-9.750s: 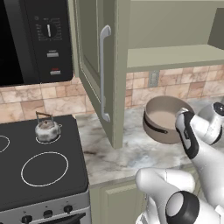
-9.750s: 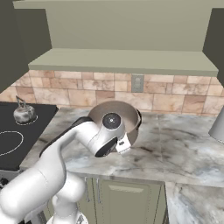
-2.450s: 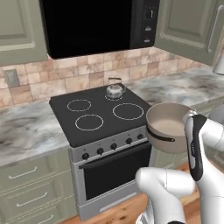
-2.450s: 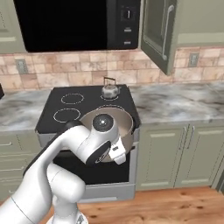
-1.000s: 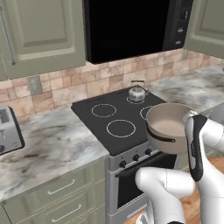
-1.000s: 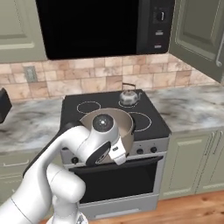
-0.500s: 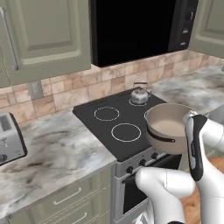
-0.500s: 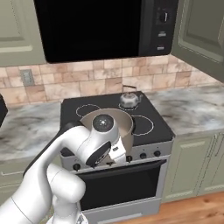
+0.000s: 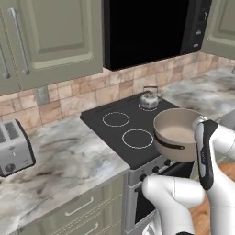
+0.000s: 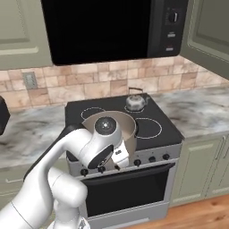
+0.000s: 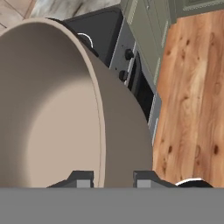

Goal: Pick the kettle from the cabinet and place it on a stove burner. Then pick the pot from the counter and place it on another stove burner. Finally, turn both burners on.

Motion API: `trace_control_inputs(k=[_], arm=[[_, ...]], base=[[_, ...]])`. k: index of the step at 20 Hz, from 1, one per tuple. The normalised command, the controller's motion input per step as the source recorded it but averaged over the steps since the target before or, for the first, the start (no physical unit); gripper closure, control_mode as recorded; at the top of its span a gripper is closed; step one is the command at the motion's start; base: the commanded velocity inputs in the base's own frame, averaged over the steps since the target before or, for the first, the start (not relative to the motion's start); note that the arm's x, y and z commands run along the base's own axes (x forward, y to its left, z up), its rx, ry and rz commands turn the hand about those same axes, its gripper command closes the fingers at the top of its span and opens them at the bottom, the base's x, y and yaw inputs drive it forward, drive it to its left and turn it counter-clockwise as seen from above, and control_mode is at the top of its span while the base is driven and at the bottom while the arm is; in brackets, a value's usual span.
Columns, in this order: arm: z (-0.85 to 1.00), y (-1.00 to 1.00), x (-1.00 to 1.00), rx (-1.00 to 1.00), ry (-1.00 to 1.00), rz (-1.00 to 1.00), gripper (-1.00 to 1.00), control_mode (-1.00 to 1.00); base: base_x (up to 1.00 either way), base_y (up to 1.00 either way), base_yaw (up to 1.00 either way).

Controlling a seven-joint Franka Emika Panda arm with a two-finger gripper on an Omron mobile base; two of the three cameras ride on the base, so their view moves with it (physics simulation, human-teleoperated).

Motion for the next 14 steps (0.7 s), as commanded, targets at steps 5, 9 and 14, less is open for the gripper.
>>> trace_control_inputs(k=[5,9,14], arm=[[0.00,0.00,0.00,0.00,0.00,0.00,1.00,1.00],[0.00,0.00,0.00,0.00,0.00,0.00,1.00,1.00],[0.00,0.00,0.00,0.00,0.00,0.00,1.00,1.00]], base=[[0.25,0.18,-0.01],[0.18,0.09,0.00],[0.19,0.16,0.00]])
